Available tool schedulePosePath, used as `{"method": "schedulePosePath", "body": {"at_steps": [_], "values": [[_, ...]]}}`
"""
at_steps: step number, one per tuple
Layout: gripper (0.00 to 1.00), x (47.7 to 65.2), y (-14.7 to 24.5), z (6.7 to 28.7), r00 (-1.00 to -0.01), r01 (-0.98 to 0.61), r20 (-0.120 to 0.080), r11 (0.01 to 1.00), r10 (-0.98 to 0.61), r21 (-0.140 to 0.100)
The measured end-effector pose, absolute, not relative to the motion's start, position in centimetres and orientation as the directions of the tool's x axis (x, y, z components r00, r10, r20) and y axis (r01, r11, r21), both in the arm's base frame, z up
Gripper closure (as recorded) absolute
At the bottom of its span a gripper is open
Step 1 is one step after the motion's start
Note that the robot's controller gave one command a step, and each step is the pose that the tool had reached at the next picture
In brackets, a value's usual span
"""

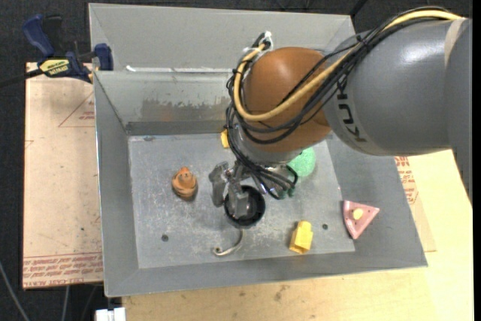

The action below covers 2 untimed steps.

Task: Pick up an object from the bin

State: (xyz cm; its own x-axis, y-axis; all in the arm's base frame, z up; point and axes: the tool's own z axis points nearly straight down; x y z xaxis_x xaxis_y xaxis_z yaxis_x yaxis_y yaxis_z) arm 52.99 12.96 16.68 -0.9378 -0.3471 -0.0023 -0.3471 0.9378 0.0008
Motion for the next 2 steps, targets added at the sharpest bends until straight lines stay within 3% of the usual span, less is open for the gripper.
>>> {"method": "schedulePosePath", "body": {"at_steps": [2], "values": [[1.00,52.5,12.1,21.2,-0.940,-0.342,-0.005,0.940,-0.342,0.000]]}}
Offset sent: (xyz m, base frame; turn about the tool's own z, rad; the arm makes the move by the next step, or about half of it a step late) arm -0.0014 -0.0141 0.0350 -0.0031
